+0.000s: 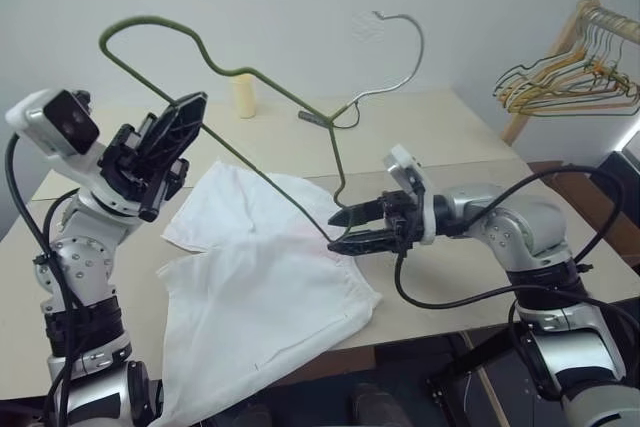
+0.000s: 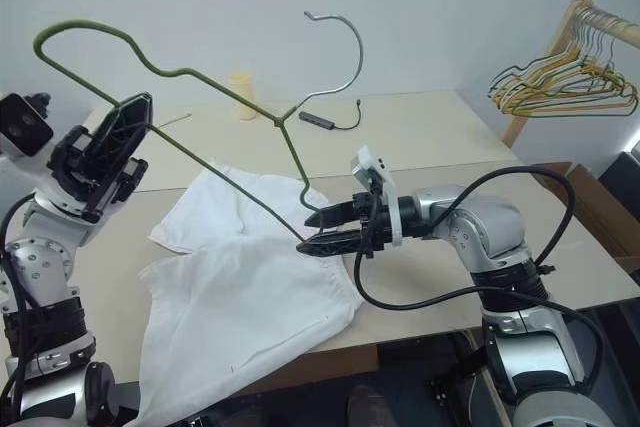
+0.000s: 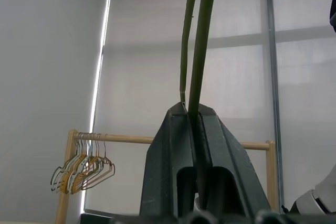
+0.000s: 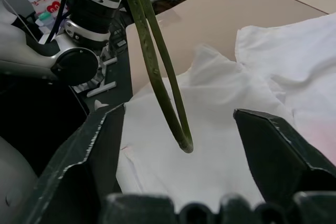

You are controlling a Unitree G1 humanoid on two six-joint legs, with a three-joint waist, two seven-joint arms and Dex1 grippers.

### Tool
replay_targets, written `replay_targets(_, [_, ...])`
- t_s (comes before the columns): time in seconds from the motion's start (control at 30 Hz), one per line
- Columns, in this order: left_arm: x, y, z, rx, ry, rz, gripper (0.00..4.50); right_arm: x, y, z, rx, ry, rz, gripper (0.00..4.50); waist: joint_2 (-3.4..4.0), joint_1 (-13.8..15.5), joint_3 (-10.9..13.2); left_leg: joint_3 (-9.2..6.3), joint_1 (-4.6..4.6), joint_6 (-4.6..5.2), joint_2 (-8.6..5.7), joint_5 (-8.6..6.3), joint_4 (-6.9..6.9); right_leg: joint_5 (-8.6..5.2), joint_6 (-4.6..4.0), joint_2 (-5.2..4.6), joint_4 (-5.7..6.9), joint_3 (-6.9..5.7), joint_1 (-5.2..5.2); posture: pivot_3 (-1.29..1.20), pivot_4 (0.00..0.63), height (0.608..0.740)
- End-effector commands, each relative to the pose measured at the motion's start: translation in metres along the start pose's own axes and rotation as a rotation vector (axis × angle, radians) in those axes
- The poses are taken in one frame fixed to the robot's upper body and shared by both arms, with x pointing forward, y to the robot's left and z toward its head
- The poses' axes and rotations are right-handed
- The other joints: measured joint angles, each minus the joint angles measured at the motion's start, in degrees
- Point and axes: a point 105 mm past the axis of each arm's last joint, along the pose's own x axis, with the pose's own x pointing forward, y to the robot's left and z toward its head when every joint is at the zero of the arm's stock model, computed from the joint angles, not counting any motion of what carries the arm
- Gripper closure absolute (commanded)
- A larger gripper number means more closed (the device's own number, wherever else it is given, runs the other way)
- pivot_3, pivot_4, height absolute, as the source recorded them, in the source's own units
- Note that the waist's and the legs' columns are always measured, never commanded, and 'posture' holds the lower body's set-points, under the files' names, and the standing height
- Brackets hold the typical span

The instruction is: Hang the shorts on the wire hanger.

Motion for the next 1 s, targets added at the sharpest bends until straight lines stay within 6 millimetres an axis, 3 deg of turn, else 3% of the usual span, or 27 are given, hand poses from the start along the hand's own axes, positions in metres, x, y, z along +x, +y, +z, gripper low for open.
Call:
replay_targets(0.03, [0.007, -0.004, 0.007, 0.041, -0.015, -0.039, 4.50, 0.002, 0.007, 0.012, -0.052, -0.027, 0.015, 2.21, 0.00, 0.01, 0.00, 0.00, 0.00, 0.00, 0.00, 0.00, 0.00, 0.00, 0.00, 0.00, 0.00, 0.00, 0.00, -0.09, 0.000, 0.740])
replay_targets(0.13, [0.007, -0.004, 0.005, 0.040, -0.017, -0.040, 4.50, 0.005, 0.005, 0.010, -0.062, -0.015, -0.005, 3.16, 0.00, 0.03, 0.00, 0.00, 0.00, 0.00, 0.00, 0.00, 0.00, 0.00, 0.00, 0.00, 0.00, 0.00, 0.00, -0.09, 0.000, 0.740])
replay_targets(0.4, [0.006, -0.004, 0.003, 0.038, -0.022, -0.036, 4.50, 0.006, 0.005, 0.009, -0.063, -0.018, -0.007, 3.16, 0.00, 0.03, 0.00, 0.00, -0.01, 0.00, 0.00, 0.00, 0.00, 0.00, 0.00, 0.00, 0.00, 0.00, 0.00, -0.09, 0.000, 0.740])
replay_targets(0.5, [0.006, -0.004, 0.003, 0.038, -0.020, -0.032, 4.50, 0.005, 0.004, 0.011, -0.047, -0.031, -0.010, 3.77, 0.00, 0.00, 0.00, 0.00, 0.00, 0.00, 0.00, 0.00, 0.00, 0.00, 0.00, 0.00, 0.00, 0.00, 0.00, -0.09, 0.000, 0.740])
replay_targets(0.57, [0.005, -0.004, 0.002, 0.038, -0.020, -0.029, 4.50, 0.003, 0.003, 0.012, -0.041, -0.036, -0.012, 4.39, 0.00, -0.01, 0.00, 0.00, 0.00, 0.00, 0.00, 0.00, 0.00, 0.00, 0.00, 0.00, 0.00, 0.00, 0.00, -0.09, 0.000, 0.740])
replay_targets(0.77, [0.002, 0.001, 0.002, 0.043, -0.018, -0.002, 4.50, 0.000, -0.001, 0.010, -0.041, -0.037, -0.034, 4.45, 0.00, 0.02, 0.00, -0.02, 0.00, 0.00, 0.00, 0.00, 0.01, 0.00, 0.00, 0.00, 0.00, 0.00, 0.00, -0.09, 0.000, 0.740])
replay_targets(0.87, [0.001, 0.008, -0.007, 0.051, 0.025, 0.050, 3.73, -0.001, 0.000, 0.011, -0.038, -0.051, -0.035, 4.50, 0.00, 0.03, 0.00, -0.02, 0.00, 0.00, 0.00, 0.00, 0.00, 0.00, 0.00, 0.01, 0.00, 0.00, 0.00, -0.09, 0.000, 0.740])
replay_targets(1.0, [-0.008, 0.021, -0.036, 0.057, 0.194, 0.147, 2.44, -0.005, 0.002, 0.020, -0.022, -0.101, -0.043, 4.50, 0.00, 0.01, 0.00, -0.01, -0.01, 0.00, -0.01, 0.00, 0.01, 0.00, 0.00, 0.00, 0.00, 0.00, 0.00, -0.10, 0.000, 0.740])
